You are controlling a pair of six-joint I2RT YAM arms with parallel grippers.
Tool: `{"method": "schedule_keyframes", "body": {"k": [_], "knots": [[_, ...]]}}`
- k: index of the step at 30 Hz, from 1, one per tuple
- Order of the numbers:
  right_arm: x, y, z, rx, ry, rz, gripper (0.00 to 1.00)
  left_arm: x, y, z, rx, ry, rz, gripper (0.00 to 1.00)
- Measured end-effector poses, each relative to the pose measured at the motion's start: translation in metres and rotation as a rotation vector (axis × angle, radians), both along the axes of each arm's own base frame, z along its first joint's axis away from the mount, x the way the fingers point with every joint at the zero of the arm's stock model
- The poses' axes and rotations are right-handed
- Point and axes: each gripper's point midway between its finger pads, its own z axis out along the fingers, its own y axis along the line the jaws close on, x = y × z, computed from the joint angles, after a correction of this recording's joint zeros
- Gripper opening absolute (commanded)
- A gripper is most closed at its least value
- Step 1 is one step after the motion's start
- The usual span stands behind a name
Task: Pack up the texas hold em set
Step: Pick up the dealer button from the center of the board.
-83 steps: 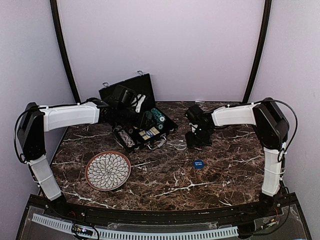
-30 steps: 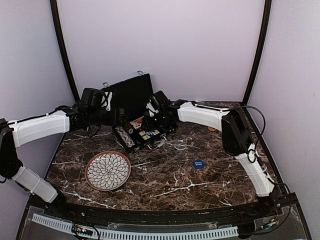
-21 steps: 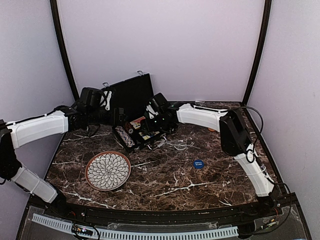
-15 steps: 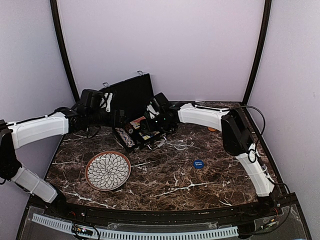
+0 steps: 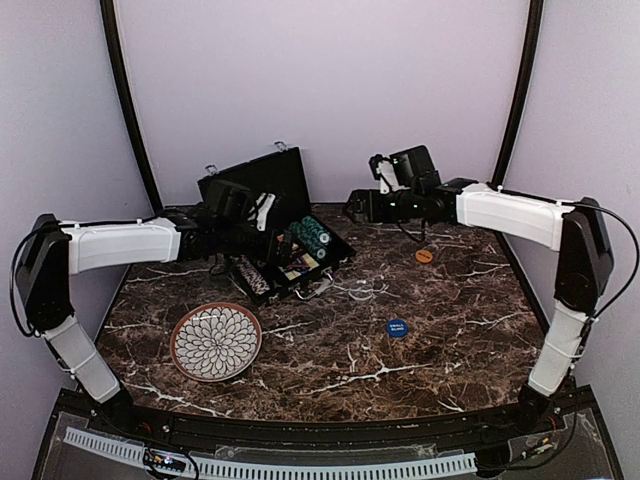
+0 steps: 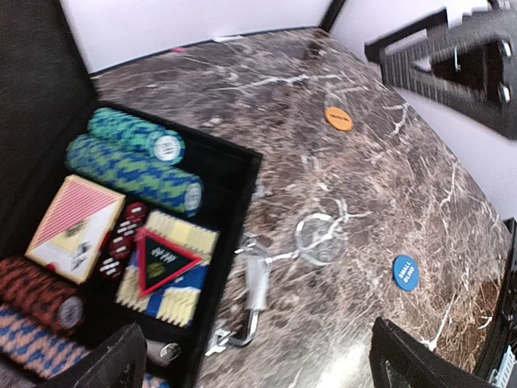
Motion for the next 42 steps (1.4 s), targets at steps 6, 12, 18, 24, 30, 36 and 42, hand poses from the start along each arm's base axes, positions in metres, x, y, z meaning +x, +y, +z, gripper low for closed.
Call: {"method": "schedule_keyframes", "body": {"k": [6,12,18,24,30,36,42], "knots": [[0.003,-0.083,-0.034,-0.070,0.049,-0.195,0.98,0.001,-0.064,-0.026,0.062,-0.002,-0.115,0.98],[-0.004,-0.128,-0.076,-0.171,0.136,-0.306,0.98,0.003,-0.126,-0.055,0.159,-0.026,-0.216,0.98],[-0.014,-0.148,-0.092,-0.228,0.170,-0.353,0.99,0.008,-0.168,-0.090,0.265,-0.056,-0.285,0.98],[-0.022,-0.162,-0.092,-0.236,0.172,-0.378,0.99,0.011,-0.178,-0.138,0.387,-0.033,-0.299,0.99],[-0.027,-0.169,-0.089,-0.234,0.167,-0.389,0.98,0.017,-0.175,-0.149,0.433,-0.026,-0.280,0.94],[-0.029,-0.174,-0.092,-0.238,0.174,-0.396,0.98,0.015,-0.174,-0.151,0.432,-0.012,-0.281,0.73],[-0.030,-0.174,-0.092,-0.238,0.175,-0.397,0.99,0.012,-0.175,-0.152,0.415,0.010,-0.290,0.55]]}}
